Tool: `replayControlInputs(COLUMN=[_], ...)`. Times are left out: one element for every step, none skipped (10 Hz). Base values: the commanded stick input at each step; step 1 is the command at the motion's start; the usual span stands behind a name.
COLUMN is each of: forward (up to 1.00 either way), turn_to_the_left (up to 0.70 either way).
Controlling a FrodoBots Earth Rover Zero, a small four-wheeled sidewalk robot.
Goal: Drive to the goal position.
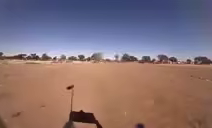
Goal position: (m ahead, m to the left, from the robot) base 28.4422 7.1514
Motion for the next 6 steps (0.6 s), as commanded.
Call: replayControlInputs(forward=[0.5,0.5,0.5,0.5,0.5,0.5], turn_to_the_left=[0.0,0.0,0.0,0.0,0.0,0.0])
